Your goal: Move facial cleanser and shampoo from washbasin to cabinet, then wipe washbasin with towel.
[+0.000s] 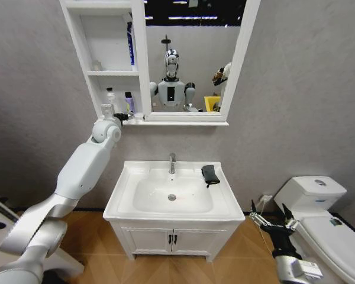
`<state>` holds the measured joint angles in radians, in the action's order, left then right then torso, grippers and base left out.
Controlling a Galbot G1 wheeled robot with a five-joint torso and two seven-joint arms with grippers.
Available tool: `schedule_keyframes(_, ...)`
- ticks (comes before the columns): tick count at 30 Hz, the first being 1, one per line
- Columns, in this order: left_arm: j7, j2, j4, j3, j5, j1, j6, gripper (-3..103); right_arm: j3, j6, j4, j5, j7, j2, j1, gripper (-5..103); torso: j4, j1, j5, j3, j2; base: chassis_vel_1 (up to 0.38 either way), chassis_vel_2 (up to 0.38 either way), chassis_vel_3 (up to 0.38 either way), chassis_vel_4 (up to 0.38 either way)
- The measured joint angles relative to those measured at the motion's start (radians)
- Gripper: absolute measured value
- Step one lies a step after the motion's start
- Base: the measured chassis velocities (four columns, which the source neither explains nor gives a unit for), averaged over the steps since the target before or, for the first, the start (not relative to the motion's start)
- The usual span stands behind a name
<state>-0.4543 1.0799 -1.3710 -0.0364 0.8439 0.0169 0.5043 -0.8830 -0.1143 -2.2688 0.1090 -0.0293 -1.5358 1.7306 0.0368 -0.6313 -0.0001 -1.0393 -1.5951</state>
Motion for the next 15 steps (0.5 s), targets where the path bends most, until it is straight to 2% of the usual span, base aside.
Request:
schedule_keyframes(8,0.000,0.030,0.080,-0.014,-0.004,0.047,-0.002,100,-0.004,-0.007,0.008,0.007,0.000,0.003,0.001,100,-0.0003,0.000,0.0002,0.000,0.000,0.000,0.000,0.000,0.000)
schedule_keyframes(15,0.002,0.035,0.094,-0.017,-0.010,0.048,-0.004,100,-0.008,-0.015,0.013,0.013,-0.001,0.005,0.006,100,-0.0003,0.000,0.0002,0.000,0.000,0.000,0.000,0.000,0.000)
